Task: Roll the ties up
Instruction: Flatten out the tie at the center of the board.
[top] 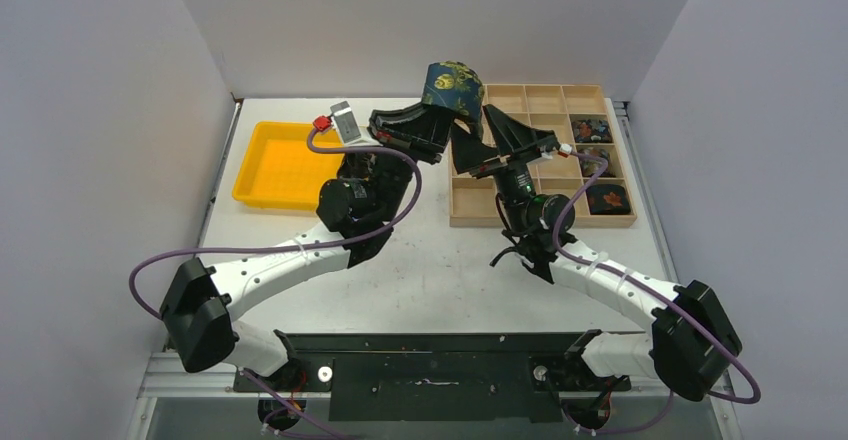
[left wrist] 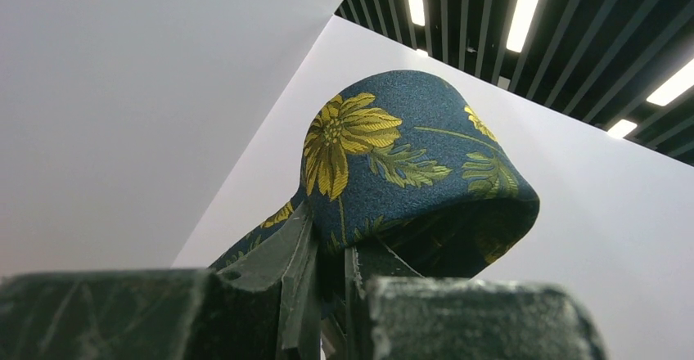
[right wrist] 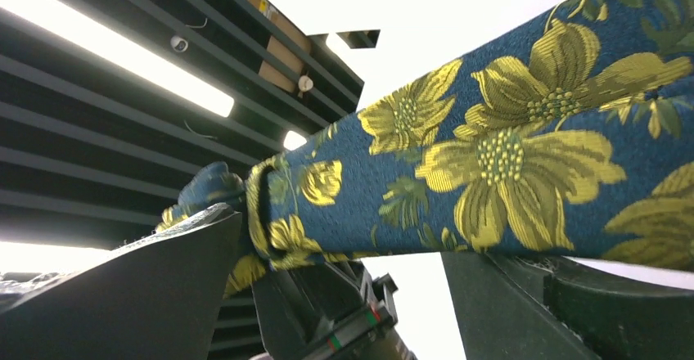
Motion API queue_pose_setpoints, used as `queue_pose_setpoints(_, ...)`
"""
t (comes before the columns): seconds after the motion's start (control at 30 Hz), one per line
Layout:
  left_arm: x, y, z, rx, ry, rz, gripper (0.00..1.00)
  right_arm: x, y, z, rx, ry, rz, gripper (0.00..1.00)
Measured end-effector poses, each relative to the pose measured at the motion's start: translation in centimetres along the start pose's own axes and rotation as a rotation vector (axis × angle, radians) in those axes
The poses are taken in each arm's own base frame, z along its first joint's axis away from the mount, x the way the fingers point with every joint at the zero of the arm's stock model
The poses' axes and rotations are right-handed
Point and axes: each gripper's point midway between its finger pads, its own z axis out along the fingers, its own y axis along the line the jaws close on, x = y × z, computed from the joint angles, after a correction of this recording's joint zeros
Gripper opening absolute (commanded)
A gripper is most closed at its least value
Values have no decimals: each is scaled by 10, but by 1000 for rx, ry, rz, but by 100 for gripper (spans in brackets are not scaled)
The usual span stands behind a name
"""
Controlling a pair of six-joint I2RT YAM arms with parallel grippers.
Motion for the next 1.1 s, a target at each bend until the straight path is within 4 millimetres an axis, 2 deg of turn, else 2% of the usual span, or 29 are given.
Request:
queue_pose_setpoints(0.1, 1, 1, -6, -1, 4, -6, 0, -8, 2, 2, -6, -21, -3, 100)
queue_pose_setpoints(0.23, 2, 4, -12, -6, 0, -20, 0, -9, -1, 4, -10, -23, -1, 86)
queue_pose_setpoints(0.53, -5, 15, -24, -54, -52, -61, 0, -13, -5, 13, -13, -35, -27, 41)
queue_pose_setpoints(0.7, -7, 27, -32, -106, -87, -101, 0, -14, -2, 18, -28, -38, -63, 26)
queue_pose_setpoints(0.83, -6, 34, -38, -133, -101, -124, 0, -14, 2, 26, -44, -34, -92, 19)
queue_pose_setpoints(0.93, -5, 38, -41, -146, -100, -131, 0, -15, 2, 29, -48, -23, -109, 6)
queue_pose_setpoints(0.97, -5, 38, -41, -147, -102, -134, 9, -15, 0, 30, -45, -16, -119, 5)
queue_pose_setpoints(1.0, -5, 38, -41, -147, -102, -136, 30, -15, -3, 30, -38, -3, -132, 5)
queue_pose_setpoints(1.07, -5, 39, -42, -154, -98, -131, 85, -20, -8, 32, -15, 26, -185, 5)
queue_pose_setpoints(1.1, -4, 41, -45, -163, -89, -120, 99, -26, -9, 35, 6, 34, -230, 5)
